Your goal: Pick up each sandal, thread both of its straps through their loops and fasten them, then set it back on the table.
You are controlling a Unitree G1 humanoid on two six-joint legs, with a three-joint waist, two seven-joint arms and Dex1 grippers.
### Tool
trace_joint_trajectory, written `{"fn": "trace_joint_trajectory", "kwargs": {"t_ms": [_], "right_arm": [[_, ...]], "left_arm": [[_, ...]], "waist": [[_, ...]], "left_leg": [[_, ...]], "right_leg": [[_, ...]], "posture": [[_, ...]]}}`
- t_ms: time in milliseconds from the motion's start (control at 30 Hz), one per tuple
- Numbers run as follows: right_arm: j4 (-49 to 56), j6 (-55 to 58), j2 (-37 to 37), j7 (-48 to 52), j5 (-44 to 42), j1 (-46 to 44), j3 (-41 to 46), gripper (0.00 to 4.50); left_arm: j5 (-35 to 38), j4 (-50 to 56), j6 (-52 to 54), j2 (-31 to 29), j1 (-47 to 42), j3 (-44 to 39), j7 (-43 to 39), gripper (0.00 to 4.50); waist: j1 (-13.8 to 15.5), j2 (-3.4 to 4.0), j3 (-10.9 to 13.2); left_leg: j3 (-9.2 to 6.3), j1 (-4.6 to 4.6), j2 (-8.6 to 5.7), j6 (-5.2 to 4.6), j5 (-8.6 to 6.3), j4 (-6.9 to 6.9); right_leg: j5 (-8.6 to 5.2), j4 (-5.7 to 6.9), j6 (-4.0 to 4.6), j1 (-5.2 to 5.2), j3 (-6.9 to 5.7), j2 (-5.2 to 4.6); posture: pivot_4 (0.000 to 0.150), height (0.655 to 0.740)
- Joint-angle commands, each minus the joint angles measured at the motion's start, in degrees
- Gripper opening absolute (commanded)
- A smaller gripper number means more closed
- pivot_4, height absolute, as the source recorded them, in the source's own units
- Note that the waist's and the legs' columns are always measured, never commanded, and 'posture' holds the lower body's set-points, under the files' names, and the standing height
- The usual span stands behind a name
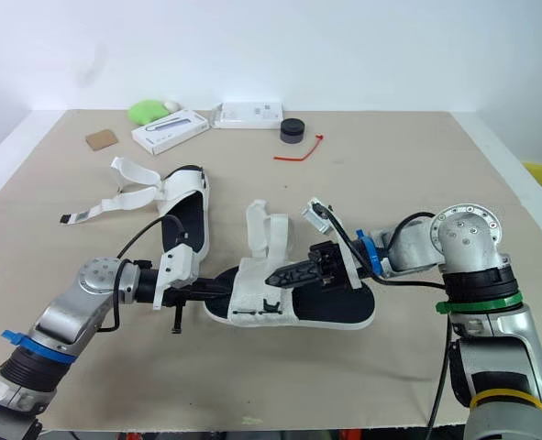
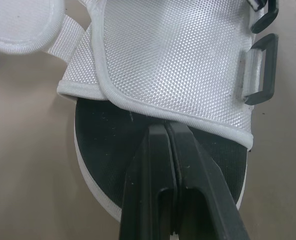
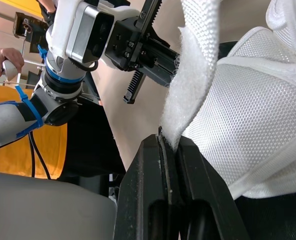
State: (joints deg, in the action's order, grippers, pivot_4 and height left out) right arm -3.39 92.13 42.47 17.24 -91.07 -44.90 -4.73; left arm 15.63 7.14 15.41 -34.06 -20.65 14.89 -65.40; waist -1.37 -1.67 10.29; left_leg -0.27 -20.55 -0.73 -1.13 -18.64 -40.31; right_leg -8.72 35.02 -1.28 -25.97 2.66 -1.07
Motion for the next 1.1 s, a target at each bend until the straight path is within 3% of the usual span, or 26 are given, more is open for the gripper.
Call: {"fn": "trace_joint_trajectory", "kwargs": {"t_ms": [33, 700, 1100], "right_arm": [[2.2, 0.4, 0.0, 0.6, -0.1, 0.1, -0.4, 0.09], [8.8, -0.5, 0.8, 2.6, 0.5, 1.6, -2.7, 0.09], [15.8, -5.0, -0.4, 4.6, 10.4, 4.2, 0.0, 0.09]], "left_arm": [[-0.7, 0.4, 0.3, -0.3, 0.8, 0.4, 0.3, 0.0], [-0.7, 0.5, 0.4, -0.5, 1.1, 0.1, 0.7, 0.0], [-0.5, 0.2, 0.5, -0.5, 0.7, 0.3, 0.8, 0.0]], "waist": [[0.0, 0.0, 0.0], [0.0, 0.0, 0.0], [0.0, 0.0, 0.0]], "left_leg": [[0.0, 0.0, 0.0, 0.0, 0.0, 0.0], [-0.02, 0.01, 0.04, 0.0, 0.0, 0.0], [0.05, 0.07, 0.12, 0.0, 0.03, -0.05]], "right_leg": [[0.0, 0.0, 0.0, 0.0, 0.0, 0.0], [-0.01, 0.0, 0.0, 0.0, -0.01, 0.04], [-0.1, 0.03, -0.22, 0.01, 0.01, 0.14]], "posture": [[0.15, 0.74], [0.15, 0.74], [0.15, 0.74]]}}
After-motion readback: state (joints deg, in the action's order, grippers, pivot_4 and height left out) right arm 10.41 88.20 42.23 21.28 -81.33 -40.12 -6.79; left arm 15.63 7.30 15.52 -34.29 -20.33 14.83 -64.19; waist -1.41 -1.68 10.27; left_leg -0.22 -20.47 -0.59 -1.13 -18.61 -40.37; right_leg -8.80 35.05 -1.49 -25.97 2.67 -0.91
